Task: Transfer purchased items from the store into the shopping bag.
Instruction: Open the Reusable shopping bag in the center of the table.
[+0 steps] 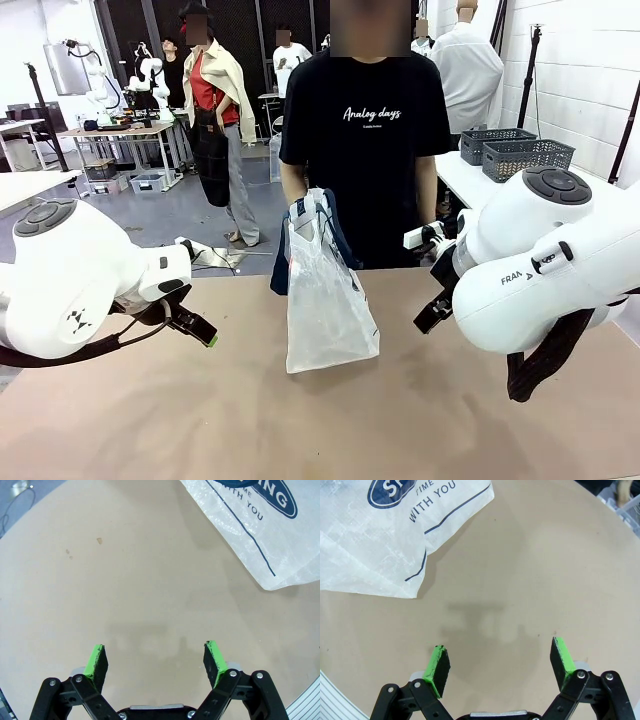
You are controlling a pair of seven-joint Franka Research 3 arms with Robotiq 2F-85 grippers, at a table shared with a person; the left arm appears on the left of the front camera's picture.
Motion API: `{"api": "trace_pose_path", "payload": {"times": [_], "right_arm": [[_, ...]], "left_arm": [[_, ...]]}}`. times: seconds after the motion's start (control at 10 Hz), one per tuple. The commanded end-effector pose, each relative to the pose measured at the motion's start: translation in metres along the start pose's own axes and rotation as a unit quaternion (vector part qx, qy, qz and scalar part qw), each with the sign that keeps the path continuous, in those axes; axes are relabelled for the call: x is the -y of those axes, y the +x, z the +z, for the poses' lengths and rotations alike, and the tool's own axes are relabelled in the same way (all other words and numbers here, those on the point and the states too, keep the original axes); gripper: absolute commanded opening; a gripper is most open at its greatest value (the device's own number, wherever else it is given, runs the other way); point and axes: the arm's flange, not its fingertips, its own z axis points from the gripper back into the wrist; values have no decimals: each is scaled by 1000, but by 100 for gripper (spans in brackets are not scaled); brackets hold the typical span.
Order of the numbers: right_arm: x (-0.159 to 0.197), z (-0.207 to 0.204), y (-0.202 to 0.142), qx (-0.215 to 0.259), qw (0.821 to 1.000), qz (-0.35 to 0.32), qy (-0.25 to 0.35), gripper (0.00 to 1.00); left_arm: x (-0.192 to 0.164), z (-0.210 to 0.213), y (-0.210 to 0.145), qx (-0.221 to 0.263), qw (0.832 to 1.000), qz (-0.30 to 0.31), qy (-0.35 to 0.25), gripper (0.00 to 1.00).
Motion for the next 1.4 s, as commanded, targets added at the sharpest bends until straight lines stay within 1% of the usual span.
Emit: {"api": "trace_pose_path", "payload": {"times": [0.0, 0.2, 0.4, 0.6, 0.8, 0.9, 1.0, 1.1, 1.2, 1.3], "right_arm": [[0, 0, 0, 0, 1000, 0, 0, 100], [0, 0, 0, 0, 1000, 0, 0, 100], [-15, 7, 12, -17, 999, -3, 47, 100], [-24, 25, 27, -26, 996, -20, 78, 100], [-27, 58, 52, -45, 994, -66, 79, 100], [-27, 81, 66, -54, 992, -81, 84, 100], [-25, 104, 82, -54, 988, -129, 70, 100], [-24, 129, 99, -54, 986, -140, 79, 100], [-21, 150, 114, -52, 984, -161, 62, 100], [-14, 171, 130, -40, 983, -170, 54, 100]], "left_arm": [[-2, 3, 0, 2, 1000, -6, 4, 100], [0, 0, 0, 0, 1000, 0, 0, 100], [16, 4, 8, 2, 1000, 18, -24, 100], [36, 18, 24, 8, 998, 27, -51, 100], [50, 41, 52, 26, 996, 67, -45, 100], [58, 56, 69, 26, 995, 89, -39, 100], [65, 72, 82, 12, 998, 61, -25, 100], [72, 92, 98, 15, 998, 58, -32, 100], [77, 108, 112, 19, 998, 54, -32, 100], [78, 119, 127, 10, 998, 51, -43, 100]]}}
